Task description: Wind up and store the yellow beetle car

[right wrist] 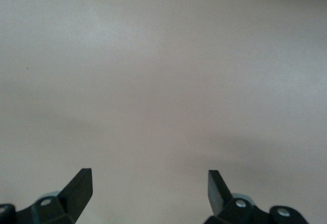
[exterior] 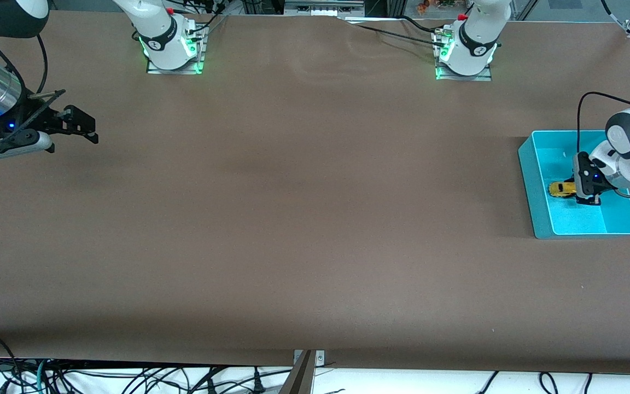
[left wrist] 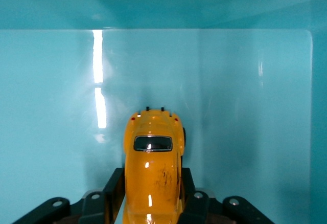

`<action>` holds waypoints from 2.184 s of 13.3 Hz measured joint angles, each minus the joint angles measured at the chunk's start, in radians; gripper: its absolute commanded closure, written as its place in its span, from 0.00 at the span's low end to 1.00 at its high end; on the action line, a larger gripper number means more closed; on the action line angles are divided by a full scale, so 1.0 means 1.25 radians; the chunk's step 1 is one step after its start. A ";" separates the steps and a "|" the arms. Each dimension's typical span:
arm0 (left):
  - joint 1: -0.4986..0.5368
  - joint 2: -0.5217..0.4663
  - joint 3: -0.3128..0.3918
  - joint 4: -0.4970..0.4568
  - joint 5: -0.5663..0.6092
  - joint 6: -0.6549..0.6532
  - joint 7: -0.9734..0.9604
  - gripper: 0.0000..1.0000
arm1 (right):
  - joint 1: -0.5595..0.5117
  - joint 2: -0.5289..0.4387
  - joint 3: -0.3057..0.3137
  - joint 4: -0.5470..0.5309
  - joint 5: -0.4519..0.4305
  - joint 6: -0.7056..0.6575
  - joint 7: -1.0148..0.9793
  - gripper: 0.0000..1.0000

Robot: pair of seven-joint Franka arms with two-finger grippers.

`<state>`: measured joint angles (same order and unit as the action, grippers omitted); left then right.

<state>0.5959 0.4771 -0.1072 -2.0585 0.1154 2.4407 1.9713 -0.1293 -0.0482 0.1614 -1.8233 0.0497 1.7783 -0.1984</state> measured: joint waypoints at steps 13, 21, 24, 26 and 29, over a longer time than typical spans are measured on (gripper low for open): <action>-0.171 -0.223 -0.051 0.252 -0.102 -0.460 -0.465 0.00 | 0.000 0.000 0.000 0.000 0.000 0.000 0.000 0.00; -0.363 -0.273 -0.053 0.361 -0.102 -0.537 -1.166 0.00 | 0.000 0.001 0.001 0.001 0.000 0.000 0.000 0.00; -0.399 -0.283 -0.053 0.393 -0.102 -0.623 -1.473 0.00 | 0.000 0.001 0.001 0.001 0.000 0.000 0.000 0.00; -0.406 -0.286 -0.053 0.422 -0.102 -0.641 -1.574 0.00 | 0.000 0.001 0.001 0.001 0.000 0.000 0.000 0.00; -0.406 -0.293 -0.041 0.458 -0.102 -0.709 -1.598 0.00 | 0.000 0.001 0.001 0.001 0.000 0.000 0.000 0.00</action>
<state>0.0890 0.1111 -0.1586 -1.4857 -0.0124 1.5547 -0.0257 -0.1288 -0.0474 0.1623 -1.8225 0.0497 1.7782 -0.1985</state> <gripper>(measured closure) 0.000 0.000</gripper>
